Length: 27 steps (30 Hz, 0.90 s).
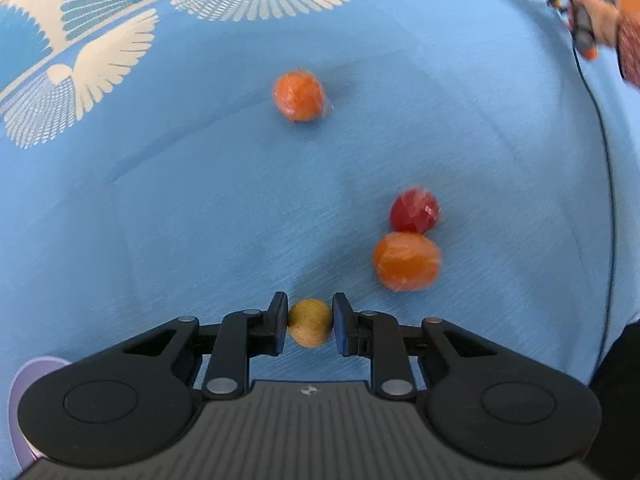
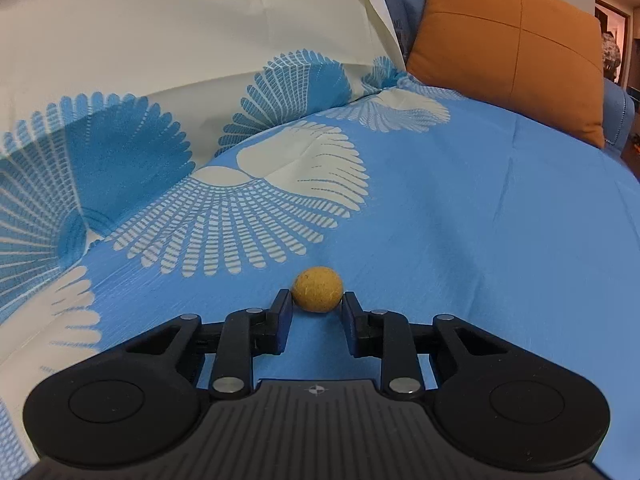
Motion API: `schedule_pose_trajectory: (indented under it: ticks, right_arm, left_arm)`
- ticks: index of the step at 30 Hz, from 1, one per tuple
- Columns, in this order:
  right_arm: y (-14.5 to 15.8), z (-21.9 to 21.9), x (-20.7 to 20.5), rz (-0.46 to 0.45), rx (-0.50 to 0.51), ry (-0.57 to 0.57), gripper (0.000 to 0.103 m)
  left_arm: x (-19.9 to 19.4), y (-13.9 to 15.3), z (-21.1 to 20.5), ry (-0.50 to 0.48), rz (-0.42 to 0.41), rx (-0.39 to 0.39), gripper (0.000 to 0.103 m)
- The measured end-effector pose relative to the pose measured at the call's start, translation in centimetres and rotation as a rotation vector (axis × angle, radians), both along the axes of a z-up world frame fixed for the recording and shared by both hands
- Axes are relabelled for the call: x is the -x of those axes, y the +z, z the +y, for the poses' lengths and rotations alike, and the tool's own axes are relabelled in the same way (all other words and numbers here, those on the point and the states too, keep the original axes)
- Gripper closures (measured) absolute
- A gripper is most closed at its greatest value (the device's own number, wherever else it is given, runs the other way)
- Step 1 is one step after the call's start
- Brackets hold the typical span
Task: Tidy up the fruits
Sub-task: 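Grasp a small yellow fruit with the right gripper while the left gripper grasps another yellow fruit, then carry both yellow fruits over the plate and open both grippers to release them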
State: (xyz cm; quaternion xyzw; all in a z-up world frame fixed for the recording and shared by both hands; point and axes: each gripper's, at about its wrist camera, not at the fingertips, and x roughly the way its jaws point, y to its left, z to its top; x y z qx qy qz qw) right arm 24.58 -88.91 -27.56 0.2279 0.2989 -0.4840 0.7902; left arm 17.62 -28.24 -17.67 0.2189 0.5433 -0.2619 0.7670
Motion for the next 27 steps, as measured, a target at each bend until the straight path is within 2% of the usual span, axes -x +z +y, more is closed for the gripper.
schedule_pose_trajectory:
  ticks: [2,5,11,13,18,22,27]
  right_arm:
    - [1.1,1.6,1.0,-0.018,0.01,0.03,0.075]
    - [4.1,5.9,3.7,-0.083,0.022,0.139,0.075]
    - [11.8,18.2,11.3,-0.201,0.046,0.447,0.075]
    - [14.6,23.0,14.2,-0.242,0.057,0.513,0.075]
    - [20.6,33.7,20.4,-0.349,-0.002,0.635,0.075]
    - [23.9,42.2,25.0,-0.362,-0.017,0.748,0.075]
    - [26.0,50.4,29.5,-0.337,-0.093,0.895,0.075]
  left_arm:
    - [0.0,1.0,0.5,0.023,0.001,0.02,0.077]
    - [0.6,2.6,0.8,0.047,-0.004,0.017,0.077]
    - [2.0,7.0,2.8,0.106,-0.01,0.031,0.077]
    - [3.1,8.8,3.8,0.122,-0.014,0.039,0.077]
    - [6.1,12.8,6.9,0.159,-0.016,0.066,0.077]
    - [8.9,16.1,10.5,0.179,-0.055,0.106,0.077]
    - [12.0,18.5,15.0,0.215,-0.089,0.126,0.077]
